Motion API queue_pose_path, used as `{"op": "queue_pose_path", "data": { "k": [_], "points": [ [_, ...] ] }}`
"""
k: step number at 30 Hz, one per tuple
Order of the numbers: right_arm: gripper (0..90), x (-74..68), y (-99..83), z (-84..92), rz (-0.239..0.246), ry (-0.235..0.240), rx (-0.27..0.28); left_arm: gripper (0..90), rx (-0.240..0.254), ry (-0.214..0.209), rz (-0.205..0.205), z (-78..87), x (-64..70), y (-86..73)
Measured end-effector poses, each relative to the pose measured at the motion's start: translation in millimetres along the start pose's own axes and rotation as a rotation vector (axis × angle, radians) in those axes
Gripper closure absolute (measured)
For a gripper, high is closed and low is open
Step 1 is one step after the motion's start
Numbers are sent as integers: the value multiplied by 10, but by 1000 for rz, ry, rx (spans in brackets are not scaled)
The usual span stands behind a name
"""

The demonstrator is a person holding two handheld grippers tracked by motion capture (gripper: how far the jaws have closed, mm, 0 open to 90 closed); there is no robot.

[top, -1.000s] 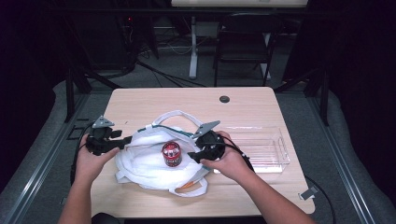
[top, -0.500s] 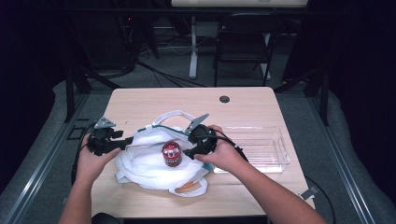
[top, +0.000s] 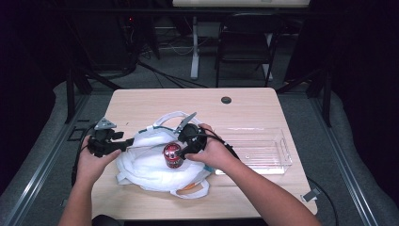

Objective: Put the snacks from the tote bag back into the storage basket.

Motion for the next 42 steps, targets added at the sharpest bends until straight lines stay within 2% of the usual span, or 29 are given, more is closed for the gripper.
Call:
{"op": "queue_pose_path", "data": {
  "k": [7,13,17,20,22,42],
  "points": [
    [385,-28,73,-83,18,-1,-28,463,-1,5,-2,-8,4,1],
    [373,-38,108,-167,-3,-4,-28,462,6,8,-3,-23,9,0],
    [372,-32,111,-220,-5,-12,-41,462,-10,1,-7,-25,12,-4],
    [368,-27,112,-263,-11,-7,-55,462,-2,11,-7,-44,16,-5],
    [367,-28,114,-286,-14,-6,-60,462,-18,4,-10,-42,12,-10],
    [343,-72,144,-518,-26,-4,-91,462,-10,4,1,-88,20,-19]
  ]
}}
Point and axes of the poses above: each handheld gripper's, and its own axes: z roughly backward along the jaws, y roughly out of its top, x roughly to its right, the point moved 4 cm from there along -z, roughly forward along the jaws, and after that the axes turned 2 degrees about -z, right-handed, at the moved point
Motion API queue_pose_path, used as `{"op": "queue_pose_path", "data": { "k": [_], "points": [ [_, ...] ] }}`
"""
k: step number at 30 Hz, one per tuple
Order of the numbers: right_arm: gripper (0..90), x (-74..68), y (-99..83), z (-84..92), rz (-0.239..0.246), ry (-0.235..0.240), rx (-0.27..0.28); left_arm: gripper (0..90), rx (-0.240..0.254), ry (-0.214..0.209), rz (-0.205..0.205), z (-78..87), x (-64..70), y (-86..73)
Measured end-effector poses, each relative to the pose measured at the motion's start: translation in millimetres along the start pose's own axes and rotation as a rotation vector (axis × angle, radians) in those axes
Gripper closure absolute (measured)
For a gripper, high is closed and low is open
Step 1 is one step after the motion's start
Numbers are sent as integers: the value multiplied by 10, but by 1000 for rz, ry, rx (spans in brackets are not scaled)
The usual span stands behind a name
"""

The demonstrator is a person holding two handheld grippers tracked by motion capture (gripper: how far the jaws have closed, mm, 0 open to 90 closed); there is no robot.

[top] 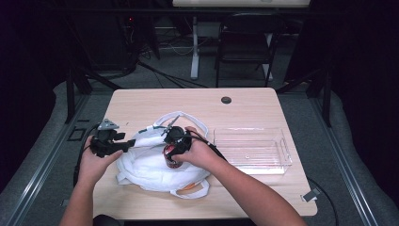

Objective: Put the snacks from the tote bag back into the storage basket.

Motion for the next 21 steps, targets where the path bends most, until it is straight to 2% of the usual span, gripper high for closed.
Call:
{"op": "queue_pose_path", "data": {
  "k": [16,21],
  "points": [
    [269,-1,32,-79,-12,-7,34,462,-14,-7,-4,-10,-5,-8],
    [254,13,12,-130,-21,-2,-3,462,-13,-4,-5,-9,-10,-9]
  ]
}}
Point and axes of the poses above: each handheld gripper's, and its own axes: z roughly backward along the jaws, y roughly out of its top, x roughly to its right, the point moved 4 cm from there along -z, roughly forward along the jaws, and after that the axes turned 2 degrees about -z, right-handed, at the moved point
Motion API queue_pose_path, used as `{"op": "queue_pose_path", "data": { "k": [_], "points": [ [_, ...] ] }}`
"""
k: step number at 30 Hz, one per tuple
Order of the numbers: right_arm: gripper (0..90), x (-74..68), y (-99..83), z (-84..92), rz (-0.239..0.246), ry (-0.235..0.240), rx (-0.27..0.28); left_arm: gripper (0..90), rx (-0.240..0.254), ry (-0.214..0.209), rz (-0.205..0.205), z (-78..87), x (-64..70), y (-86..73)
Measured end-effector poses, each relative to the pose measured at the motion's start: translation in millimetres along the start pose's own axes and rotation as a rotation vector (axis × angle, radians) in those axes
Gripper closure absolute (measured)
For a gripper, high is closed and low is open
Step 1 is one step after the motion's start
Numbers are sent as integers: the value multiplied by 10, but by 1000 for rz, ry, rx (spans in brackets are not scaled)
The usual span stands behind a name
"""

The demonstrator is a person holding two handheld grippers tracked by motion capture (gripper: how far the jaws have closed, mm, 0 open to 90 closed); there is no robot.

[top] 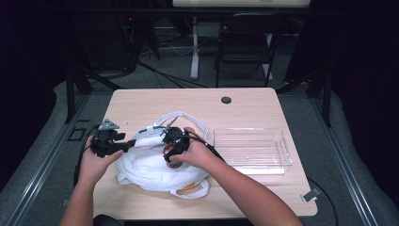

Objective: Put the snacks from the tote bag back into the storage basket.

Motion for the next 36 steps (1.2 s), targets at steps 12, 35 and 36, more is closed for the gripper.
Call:
{"op": "queue_pose_path", "data": {
  "k": [12,35,36],
  "points": [
    [245,-4,-7,-99,-11,-5,-30,462,-4,-1,1,-8,-1,-4],
    [245,-7,-16,-212,-26,-12,-54,462,9,6,6,-9,-1,0],
    [245,-8,-16,-212,-26,-12,-53,462,9,6,6,-9,0,0]
  ]
}}
Point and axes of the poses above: each handheld gripper's, and its own axes: z roughly backward along the jaws, y roughly out of its top, x roughly to its right, the point moved 4 cm from there along -z, roughly forward along the jaws, and after that the axes turned 2 degrees about -z, right-handed, at the moved point
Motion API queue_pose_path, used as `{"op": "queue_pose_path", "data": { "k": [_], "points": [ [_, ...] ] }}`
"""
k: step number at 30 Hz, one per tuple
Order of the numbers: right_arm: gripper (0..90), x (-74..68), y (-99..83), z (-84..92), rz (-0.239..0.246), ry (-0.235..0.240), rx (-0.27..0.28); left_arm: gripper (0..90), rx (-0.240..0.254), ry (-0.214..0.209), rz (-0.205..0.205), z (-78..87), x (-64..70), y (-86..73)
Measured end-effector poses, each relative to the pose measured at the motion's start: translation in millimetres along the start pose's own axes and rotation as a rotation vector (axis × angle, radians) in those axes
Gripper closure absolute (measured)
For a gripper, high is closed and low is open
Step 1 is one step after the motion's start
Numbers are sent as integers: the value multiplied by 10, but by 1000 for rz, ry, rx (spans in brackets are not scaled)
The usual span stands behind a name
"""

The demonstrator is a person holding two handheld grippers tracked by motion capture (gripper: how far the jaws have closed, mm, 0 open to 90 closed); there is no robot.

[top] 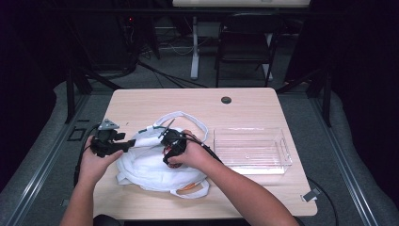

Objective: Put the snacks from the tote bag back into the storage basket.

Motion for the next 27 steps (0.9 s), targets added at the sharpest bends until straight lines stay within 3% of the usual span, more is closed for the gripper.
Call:
{"op": "queue_pose_path", "data": {
  "k": [27],
  "points": [
    [247,-30,1,11,7,3,1,463,-10,-1,-4,-4,-11,-6]
  ]
}}
Point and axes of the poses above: each handheld gripper's, and its own axes: z roughly backward along the jaws, y roughly out of its top, x roughly to its right, the point moved 4 cm from there along -z, roughly forward along the jaws, and after that the axes turned 2 degrees about -z, right-handed, at the moved point
